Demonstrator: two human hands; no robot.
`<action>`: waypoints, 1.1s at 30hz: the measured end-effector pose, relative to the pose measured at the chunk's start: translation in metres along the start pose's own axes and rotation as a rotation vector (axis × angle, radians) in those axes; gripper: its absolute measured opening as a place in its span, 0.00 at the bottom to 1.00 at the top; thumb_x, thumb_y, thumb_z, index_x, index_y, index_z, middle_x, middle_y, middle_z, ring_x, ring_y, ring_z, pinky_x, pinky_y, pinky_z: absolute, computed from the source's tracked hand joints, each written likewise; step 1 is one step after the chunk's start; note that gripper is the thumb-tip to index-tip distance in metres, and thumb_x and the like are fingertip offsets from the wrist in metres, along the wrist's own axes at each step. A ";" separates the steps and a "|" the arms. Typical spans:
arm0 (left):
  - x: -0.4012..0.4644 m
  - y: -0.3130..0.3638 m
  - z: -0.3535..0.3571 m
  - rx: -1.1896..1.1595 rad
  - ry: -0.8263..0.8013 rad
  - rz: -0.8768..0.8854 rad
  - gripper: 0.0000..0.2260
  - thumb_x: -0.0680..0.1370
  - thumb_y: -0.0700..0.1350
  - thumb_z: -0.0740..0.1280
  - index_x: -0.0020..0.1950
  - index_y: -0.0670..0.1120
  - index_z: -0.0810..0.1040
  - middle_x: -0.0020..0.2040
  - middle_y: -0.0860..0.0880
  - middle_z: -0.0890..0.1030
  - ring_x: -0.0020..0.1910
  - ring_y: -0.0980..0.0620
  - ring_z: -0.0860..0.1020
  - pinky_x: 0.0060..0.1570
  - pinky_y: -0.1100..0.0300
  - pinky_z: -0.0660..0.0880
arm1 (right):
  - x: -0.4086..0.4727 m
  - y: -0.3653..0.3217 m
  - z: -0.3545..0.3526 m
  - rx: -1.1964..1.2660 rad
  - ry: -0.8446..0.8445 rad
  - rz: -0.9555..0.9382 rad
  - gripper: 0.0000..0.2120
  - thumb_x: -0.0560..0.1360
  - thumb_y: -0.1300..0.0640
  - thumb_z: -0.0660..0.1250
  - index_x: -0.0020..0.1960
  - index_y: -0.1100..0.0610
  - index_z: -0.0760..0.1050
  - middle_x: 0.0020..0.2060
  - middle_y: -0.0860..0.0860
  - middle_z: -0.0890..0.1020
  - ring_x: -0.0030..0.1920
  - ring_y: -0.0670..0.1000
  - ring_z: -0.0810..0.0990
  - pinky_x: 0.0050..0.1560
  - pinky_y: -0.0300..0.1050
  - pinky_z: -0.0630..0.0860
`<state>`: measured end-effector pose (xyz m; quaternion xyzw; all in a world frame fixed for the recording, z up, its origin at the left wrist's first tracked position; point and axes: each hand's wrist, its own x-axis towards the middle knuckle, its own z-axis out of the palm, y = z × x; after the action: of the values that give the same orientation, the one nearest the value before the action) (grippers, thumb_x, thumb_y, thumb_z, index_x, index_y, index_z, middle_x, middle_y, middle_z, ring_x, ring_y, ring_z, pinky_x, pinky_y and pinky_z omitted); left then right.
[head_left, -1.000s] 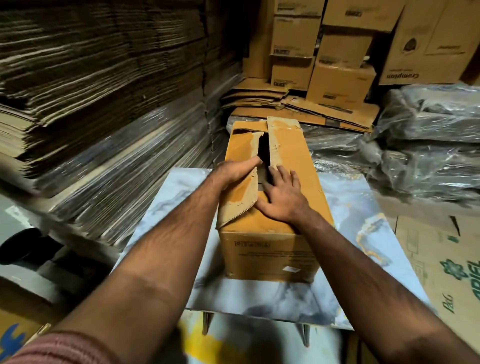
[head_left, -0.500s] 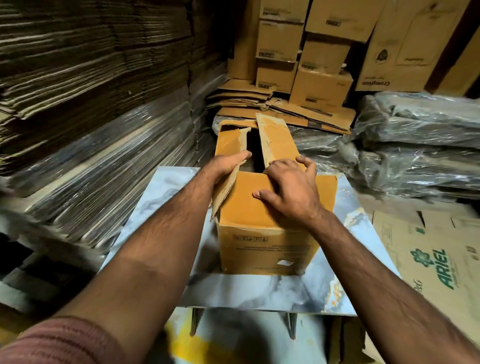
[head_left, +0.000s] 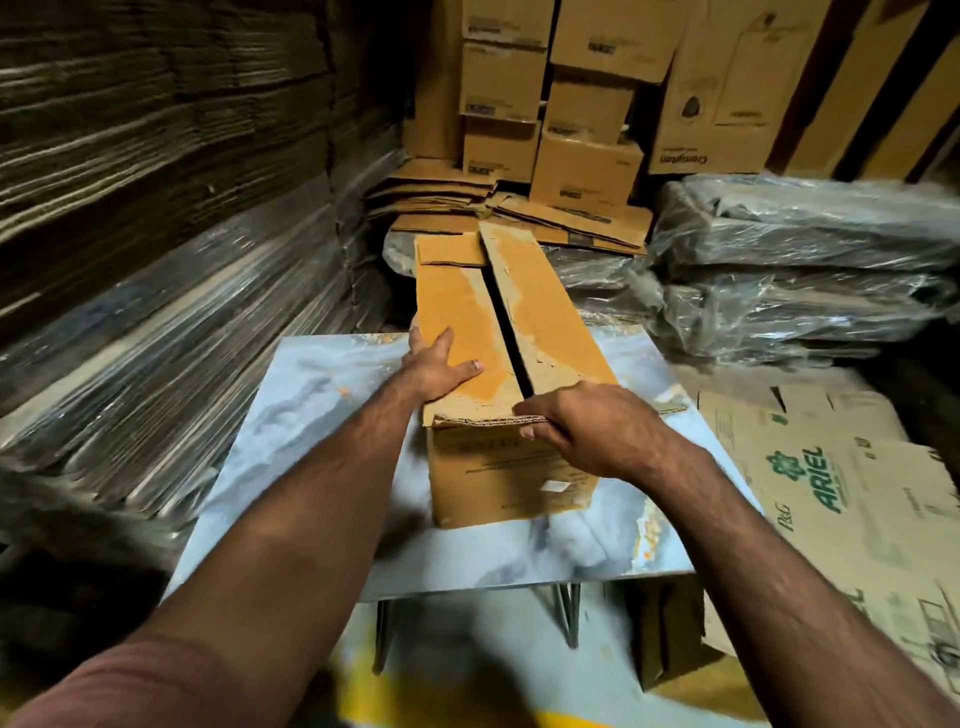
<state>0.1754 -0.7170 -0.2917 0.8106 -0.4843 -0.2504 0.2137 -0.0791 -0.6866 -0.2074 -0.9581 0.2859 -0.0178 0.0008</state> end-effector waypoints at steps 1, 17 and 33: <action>0.000 -0.001 0.007 0.016 0.065 0.013 0.38 0.76 0.65 0.65 0.80 0.53 0.55 0.80 0.40 0.40 0.78 0.36 0.52 0.74 0.46 0.59 | -0.004 -0.002 0.003 0.026 -0.057 0.002 0.16 0.82 0.42 0.57 0.66 0.45 0.71 0.59 0.49 0.81 0.60 0.56 0.78 0.54 0.52 0.76; -0.011 0.003 0.033 0.400 0.438 0.176 0.15 0.82 0.44 0.56 0.67 0.46 0.74 0.67 0.41 0.70 0.68 0.41 0.67 0.58 0.45 0.72 | -0.003 -0.056 0.050 0.217 0.035 0.250 0.38 0.76 0.32 0.38 0.77 0.52 0.56 0.77 0.59 0.58 0.75 0.59 0.59 0.71 0.60 0.61; -0.014 -0.001 0.037 0.491 0.408 0.074 0.23 0.83 0.49 0.51 0.77 0.43 0.59 0.78 0.37 0.56 0.78 0.38 0.52 0.71 0.41 0.62 | 0.206 -0.011 0.069 0.908 0.197 0.532 0.29 0.84 0.41 0.46 0.66 0.59 0.75 0.66 0.60 0.76 0.68 0.62 0.71 0.71 0.59 0.61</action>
<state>0.1480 -0.7074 -0.3187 0.8533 -0.5065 0.0496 0.1133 0.1016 -0.7913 -0.2689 -0.7497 0.4810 -0.2286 0.3928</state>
